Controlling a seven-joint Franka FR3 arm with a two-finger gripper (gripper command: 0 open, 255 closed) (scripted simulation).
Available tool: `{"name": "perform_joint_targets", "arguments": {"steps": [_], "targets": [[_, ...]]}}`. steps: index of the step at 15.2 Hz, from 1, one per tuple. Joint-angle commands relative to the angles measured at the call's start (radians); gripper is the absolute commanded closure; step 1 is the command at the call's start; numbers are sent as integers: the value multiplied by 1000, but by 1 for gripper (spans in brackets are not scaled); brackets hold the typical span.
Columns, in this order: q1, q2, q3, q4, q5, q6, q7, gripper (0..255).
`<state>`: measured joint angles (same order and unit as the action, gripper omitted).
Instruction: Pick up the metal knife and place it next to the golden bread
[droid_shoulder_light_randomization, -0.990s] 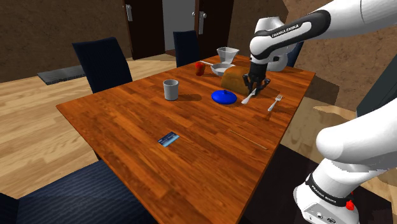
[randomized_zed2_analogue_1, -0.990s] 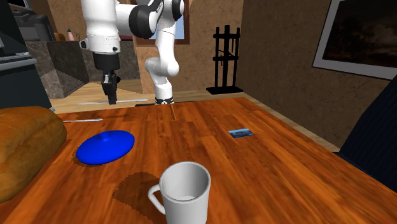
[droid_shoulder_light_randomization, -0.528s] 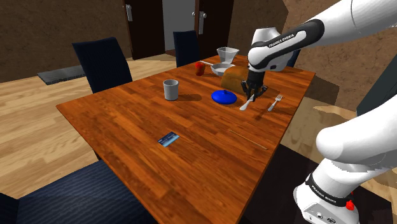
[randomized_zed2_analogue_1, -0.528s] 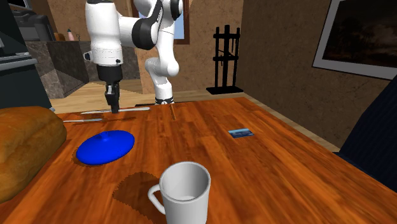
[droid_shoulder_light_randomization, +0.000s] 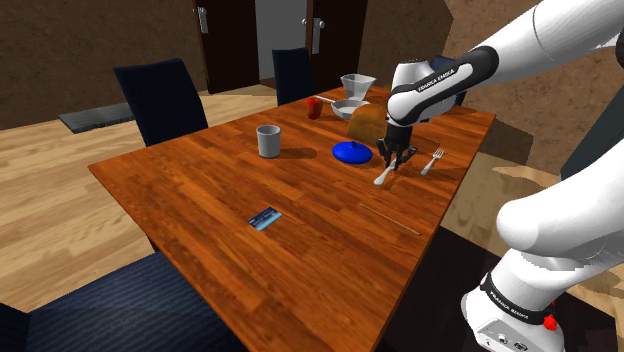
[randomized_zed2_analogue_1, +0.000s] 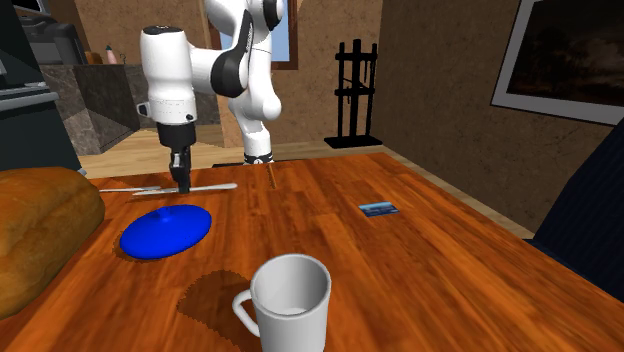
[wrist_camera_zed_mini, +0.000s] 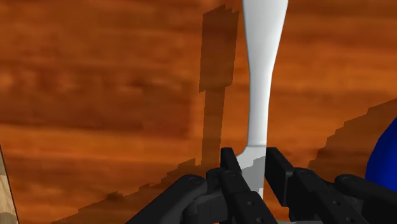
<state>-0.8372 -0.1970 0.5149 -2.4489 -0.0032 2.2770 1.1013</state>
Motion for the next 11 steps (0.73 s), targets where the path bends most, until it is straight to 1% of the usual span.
{"name": "perform_joint_targets", "arguments": {"steps": [1, 3, 10, 11], "targets": [[-3, 19, 5, -12, -12, 29, 11, 255], [-7, 39, 9, -23, -25, 58, 23, 255], [-6, 39, 9, -22, -25, 57, 23, 255], [-6, 39, 9, -22, -25, 57, 23, 0]]}}
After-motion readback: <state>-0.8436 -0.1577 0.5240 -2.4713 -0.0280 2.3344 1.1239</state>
